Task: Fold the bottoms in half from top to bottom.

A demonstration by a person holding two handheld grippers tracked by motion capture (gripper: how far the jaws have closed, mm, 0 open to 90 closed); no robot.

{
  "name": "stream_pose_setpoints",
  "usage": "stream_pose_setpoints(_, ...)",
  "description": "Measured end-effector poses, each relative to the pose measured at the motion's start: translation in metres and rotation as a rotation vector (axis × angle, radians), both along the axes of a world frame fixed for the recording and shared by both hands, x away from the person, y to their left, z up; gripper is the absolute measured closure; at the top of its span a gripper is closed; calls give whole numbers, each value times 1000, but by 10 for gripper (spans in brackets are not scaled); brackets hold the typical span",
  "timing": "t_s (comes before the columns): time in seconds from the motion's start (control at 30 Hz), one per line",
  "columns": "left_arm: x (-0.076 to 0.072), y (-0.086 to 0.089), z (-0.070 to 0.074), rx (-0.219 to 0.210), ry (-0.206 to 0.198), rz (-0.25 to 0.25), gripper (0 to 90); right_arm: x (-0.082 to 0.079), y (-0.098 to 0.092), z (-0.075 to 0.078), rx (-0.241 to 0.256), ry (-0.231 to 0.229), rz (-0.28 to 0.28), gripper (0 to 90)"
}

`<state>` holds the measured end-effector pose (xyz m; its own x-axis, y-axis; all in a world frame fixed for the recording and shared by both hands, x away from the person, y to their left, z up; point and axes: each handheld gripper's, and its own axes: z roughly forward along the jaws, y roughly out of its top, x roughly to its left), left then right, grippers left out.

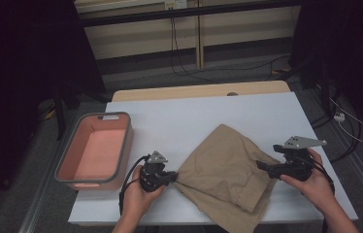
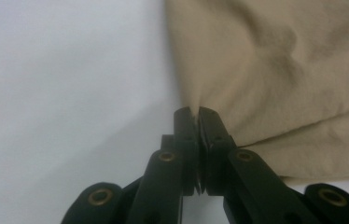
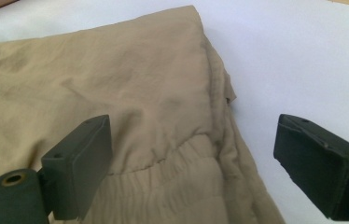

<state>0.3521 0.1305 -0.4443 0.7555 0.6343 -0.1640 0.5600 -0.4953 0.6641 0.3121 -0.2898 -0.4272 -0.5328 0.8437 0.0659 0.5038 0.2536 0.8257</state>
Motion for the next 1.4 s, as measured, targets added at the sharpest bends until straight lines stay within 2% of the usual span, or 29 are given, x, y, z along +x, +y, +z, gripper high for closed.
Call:
stream_pose_setpoints(0.2,15,5,1,-5,-8,40,872,1,1,-1,-4,2,2,114)
stream_pose_setpoints(0.4,23,7,0,-16,0,57,873,1,1,-2,-5,2,5,116)
stream_pose_setpoints(1.07,38,14,3,-30,-15,100,873,0,-4,0,-1,-11,-19,127)
stream_pose_setpoints(1.13,37,14,3,-30,-17,99,873,0,-5,-1,-8,-12,-22,155)
stream_pose_setpoints(1.2,37,13,4,-30,-22,100,873,-1,-7,0,-2,-17,-25,234)
stream_pose_setpoints(1.27,36,13,5,-26,-23,102,873,-1,-8,0,-1,-18,-21,256)
stream_pose_setpoints(1.4,37,13,5,-30,-24,102,873,-2,-13,2,-13,-24,-11,401)
